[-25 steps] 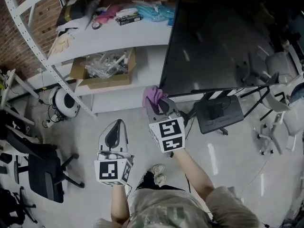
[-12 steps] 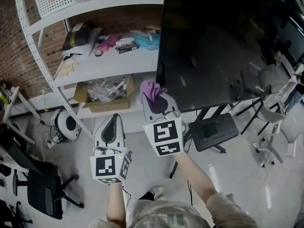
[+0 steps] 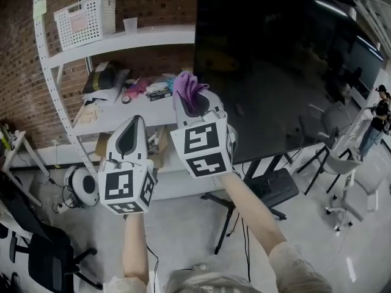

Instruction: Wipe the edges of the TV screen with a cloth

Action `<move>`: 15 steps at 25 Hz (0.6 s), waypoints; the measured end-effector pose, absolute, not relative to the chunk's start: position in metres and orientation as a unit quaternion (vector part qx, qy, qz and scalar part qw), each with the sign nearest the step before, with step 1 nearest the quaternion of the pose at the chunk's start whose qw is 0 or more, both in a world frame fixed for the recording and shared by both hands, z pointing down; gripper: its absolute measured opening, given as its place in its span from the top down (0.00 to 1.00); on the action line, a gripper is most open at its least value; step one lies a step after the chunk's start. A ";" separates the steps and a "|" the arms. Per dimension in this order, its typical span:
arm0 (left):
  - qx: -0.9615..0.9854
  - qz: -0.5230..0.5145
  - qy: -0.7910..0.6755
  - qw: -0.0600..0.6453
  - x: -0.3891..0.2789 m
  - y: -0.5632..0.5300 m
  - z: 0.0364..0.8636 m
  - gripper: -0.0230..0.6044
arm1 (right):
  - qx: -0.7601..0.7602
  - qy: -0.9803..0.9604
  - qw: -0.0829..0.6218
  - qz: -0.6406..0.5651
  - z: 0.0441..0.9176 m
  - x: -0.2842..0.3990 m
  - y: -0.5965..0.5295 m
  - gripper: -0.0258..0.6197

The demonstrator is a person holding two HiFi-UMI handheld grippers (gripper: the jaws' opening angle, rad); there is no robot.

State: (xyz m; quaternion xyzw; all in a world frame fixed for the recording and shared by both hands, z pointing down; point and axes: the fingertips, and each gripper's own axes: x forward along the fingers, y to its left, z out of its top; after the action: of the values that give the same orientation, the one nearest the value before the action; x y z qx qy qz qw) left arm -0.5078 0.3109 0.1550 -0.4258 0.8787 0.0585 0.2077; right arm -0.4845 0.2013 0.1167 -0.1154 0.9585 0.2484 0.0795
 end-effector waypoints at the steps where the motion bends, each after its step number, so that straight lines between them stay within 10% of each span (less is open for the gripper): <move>1: -0.429 0.059 0.875 0.217 -0.507 0.309 0.143 0.94 | -0.120 0.956 0.084 0.256 0.105 -0.484 0.202 0.86; 15: -0.451 0.054 0.829 0.325 -0.504 0.276 -0.033 0.94 | -0.167 0.891 0.164 0.389 -0.081 -0.475 0.212 0.86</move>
State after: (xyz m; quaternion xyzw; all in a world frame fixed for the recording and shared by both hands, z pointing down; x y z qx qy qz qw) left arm -0.5045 0.2762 -0.0331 -0.4514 0.8294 0.0540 0.3247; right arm -0.4752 0.2122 -0.0809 -0.1673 0.8909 0.3892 0.1635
